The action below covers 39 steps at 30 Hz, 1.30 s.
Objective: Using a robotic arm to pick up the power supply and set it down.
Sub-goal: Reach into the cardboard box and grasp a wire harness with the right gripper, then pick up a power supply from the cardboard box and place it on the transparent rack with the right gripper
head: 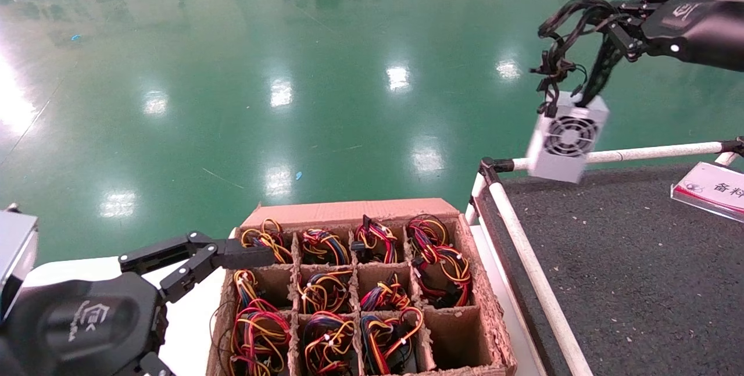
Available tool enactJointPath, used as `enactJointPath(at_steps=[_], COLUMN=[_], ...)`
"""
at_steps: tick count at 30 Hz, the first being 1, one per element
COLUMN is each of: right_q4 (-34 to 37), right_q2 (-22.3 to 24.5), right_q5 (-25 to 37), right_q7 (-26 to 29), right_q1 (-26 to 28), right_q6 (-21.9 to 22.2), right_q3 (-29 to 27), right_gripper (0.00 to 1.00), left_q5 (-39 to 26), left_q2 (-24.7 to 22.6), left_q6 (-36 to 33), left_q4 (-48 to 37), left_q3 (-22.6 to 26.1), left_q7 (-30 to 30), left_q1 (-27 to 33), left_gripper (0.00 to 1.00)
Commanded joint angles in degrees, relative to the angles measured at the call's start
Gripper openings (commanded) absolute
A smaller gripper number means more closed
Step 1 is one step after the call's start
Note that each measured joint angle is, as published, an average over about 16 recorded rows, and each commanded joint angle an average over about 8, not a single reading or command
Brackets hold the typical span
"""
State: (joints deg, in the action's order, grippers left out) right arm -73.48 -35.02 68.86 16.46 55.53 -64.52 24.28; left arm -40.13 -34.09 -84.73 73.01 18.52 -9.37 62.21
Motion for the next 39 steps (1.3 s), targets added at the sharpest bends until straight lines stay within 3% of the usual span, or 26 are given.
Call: enactJointPath(at_steps=[1, 11, 21, 25, 30, 35, 39], right_q4=[-0.14, -1.08, 0.09, 3.38, 11.03, 22.24, 32.83], right_q2=[0.04, 0.90, 1.68, 1.50, -0.69, -4.74, -7.76], right_q5=[0.03, -1.65, -10.88, -12.46, -10.27, -5.42, -1.42], right_q7=[0.07, 0.76, -1.16, -2.83, -5.09, -9.48, -14.25], right_q1=[-0.34, 0.05, 4.04, 10.58, 23.10, 35.65, 43.48], right_q6=[0.33, -0.62, -3.80, -6.51, -10.48, -13.16, -12.40], right_q3=[-0.02, -0.77, -6.00, -7.62, -7.20, -5.22, -3.90], right_gripper=[0.00, 0.00, 0.00, 0.00, 0.00, 0.00, 0.00], left_q5=[0.00, 0.01, 0.02, 0.03, 0.03, 0.04, 0.04], left_q2=[0.00, 0.01, 0.01, 0.02, 0.02, 0.02, 0.02], left_q6=[0.00, 0.01, 0.01, 0.02, 0.02, 0.02, 0.03], left_q4=[0.00, 0.00, 0.00, 0.00, 0.00, 0.00, 0.00], left_q3=[0.00, 0.02, 0.03, 0.04, 0.05, 0.06, 0.06], left_q7=[0.00, 0.01, 0.02, 0.02, 0.02, 0.03, 0.03], left_q1=[0.00, 0.00, 0.01, 0.01, 0.01, 0.01, 0.01], left_gripper=[1.00, 1.00, 1.00, 1.00, 1.00, 1.00, 1.00])
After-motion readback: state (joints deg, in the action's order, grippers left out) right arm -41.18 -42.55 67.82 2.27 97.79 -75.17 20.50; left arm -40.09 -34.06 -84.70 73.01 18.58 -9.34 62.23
